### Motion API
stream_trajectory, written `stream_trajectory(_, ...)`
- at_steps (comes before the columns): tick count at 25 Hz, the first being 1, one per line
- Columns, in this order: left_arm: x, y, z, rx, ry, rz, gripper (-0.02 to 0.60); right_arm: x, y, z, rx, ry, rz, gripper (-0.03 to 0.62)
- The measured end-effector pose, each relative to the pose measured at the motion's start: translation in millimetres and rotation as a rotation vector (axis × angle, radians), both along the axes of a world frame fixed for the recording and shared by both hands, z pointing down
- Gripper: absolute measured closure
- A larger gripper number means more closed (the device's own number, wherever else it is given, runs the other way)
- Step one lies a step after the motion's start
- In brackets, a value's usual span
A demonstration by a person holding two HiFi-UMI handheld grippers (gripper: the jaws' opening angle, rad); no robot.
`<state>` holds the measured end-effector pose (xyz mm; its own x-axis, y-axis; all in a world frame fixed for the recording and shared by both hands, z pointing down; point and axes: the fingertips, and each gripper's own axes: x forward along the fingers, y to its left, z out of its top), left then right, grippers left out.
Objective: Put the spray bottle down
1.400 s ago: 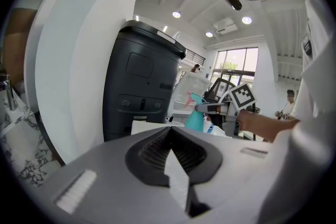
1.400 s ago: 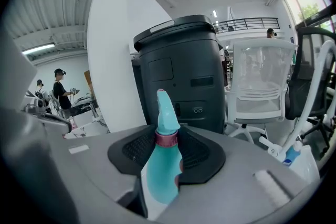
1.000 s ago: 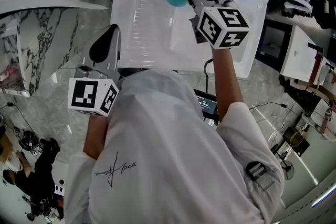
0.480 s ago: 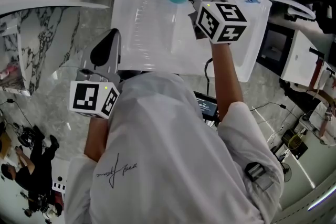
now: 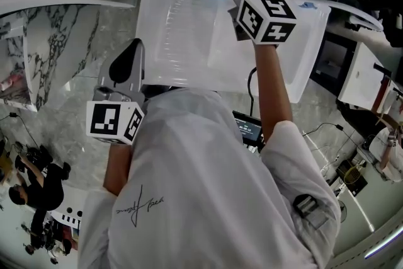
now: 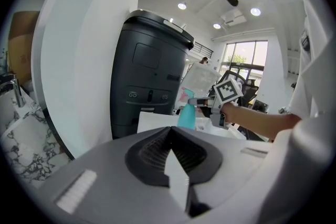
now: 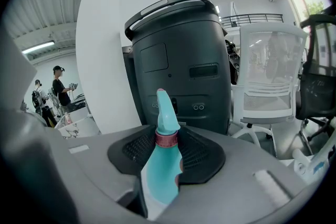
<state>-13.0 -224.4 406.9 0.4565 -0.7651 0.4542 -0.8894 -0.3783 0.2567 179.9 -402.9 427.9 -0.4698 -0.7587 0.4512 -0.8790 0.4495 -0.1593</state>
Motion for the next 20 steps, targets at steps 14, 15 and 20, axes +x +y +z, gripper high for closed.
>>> stream_trajectory(14, 0.7, 1.0, 5.7, -0.018, 0.014, 0.000, 0.545, -3.1, -20.3, 9.5, 0.041, -0.005, 0.025, 0.467)
stream_trajectory(15, 1.2, 1.0, 6.4, -0.021, 0.018, 0.003, 0.545, -2.9, -22.4, 10.1, 0.046, -0.004, 0.029, 0.467)
stream_trajectory(20, 2.5, 0.6, 6.1, -0.025, 0.019, 0.002, 0.545, -1.6, -28.7, 11.5, 0.096, 0.010, 0.044, 0.467)
